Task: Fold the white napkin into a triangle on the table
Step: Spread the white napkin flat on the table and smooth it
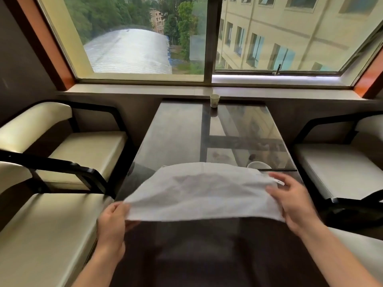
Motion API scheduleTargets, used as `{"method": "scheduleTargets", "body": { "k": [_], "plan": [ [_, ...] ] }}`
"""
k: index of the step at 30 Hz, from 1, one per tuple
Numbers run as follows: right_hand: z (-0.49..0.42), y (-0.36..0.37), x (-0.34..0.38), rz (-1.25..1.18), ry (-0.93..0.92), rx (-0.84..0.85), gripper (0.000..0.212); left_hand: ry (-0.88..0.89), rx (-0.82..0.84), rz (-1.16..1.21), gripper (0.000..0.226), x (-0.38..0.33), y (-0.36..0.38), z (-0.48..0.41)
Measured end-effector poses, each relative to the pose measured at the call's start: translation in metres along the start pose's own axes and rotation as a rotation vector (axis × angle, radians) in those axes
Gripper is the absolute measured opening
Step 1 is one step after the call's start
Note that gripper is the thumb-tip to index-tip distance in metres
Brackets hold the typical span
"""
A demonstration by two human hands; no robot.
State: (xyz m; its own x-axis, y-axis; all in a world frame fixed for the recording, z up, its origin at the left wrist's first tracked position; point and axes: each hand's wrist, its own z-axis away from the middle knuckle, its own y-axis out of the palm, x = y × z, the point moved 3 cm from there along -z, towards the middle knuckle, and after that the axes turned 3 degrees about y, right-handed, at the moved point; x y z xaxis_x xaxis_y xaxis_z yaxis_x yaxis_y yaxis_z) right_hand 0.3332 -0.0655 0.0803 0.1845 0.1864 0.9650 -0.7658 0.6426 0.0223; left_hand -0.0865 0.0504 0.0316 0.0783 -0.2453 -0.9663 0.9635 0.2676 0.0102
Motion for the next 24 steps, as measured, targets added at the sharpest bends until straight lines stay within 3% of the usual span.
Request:
{"method": "scheduleTargets", "body": {
  "k": [8,17,24],
  "plan": [
    [0.037,-0.040,-0.115,0.291,0.255,-0.011,0.042,-0.210,-0.028,-0.315,0.013,0.104,-0.063,0.024],
    [0.058,-0.054,-0.160,0.654,0.348,0.025,0.036,-0.308,-0.026,-0.470,0.010,0.129,-0.083,0.060],
    [0.061,-0.057,-0.173,1.067,0.346,0.164,0.038,-0.349,0.048,-0.757,0.031,0.133,-0.087,0.063]
  ]
}}
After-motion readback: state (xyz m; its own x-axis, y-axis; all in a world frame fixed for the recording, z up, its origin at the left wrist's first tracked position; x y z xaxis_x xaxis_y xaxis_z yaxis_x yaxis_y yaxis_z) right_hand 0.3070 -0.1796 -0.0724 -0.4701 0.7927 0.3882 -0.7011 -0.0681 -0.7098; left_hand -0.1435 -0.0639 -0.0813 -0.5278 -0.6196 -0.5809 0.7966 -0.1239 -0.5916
